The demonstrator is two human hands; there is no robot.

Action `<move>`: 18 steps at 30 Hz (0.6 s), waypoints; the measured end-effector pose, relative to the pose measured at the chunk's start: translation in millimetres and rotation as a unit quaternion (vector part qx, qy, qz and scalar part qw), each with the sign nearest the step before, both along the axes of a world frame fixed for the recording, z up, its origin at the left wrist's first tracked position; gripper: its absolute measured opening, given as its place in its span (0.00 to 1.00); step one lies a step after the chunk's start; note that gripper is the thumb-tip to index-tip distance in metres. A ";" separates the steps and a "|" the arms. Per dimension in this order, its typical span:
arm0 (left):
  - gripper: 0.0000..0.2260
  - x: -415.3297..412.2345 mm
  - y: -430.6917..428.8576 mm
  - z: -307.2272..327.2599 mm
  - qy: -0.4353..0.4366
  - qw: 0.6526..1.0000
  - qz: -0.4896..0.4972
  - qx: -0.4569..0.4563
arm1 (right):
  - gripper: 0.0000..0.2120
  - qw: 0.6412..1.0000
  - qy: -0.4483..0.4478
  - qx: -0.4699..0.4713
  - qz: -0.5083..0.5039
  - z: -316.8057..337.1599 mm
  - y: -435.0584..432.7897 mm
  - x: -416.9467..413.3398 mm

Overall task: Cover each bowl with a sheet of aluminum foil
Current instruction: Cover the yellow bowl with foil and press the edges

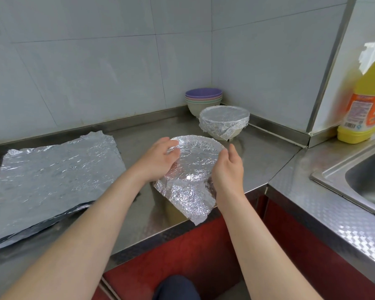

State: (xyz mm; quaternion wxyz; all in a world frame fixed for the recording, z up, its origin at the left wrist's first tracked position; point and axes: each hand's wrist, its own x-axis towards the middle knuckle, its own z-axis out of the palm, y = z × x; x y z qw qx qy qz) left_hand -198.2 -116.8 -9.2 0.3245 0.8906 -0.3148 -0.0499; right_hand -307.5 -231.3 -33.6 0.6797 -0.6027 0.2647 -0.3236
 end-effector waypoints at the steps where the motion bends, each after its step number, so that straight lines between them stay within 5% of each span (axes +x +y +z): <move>1: 0.19 -1.1 0.6 -0.3 -0.008 1.000 0.002 0.007 | 0.24 1.000 0.002 -0.006 -0.004 -1.9 -0.6 2.4; 10: 0.14 -22.4 7.1 6.9 -0.006 0.997 0.051 0.058 | 0.23 0.996 0.045 0.007 0.077 4.5 -24.6 8.8; 18: 0.25 -41.0 21.1 -11.4 -0.163 0.981 -0.056 0.089 | 0.21 0.992 0.072 0.027 0.105 16.0 -38.2 7.6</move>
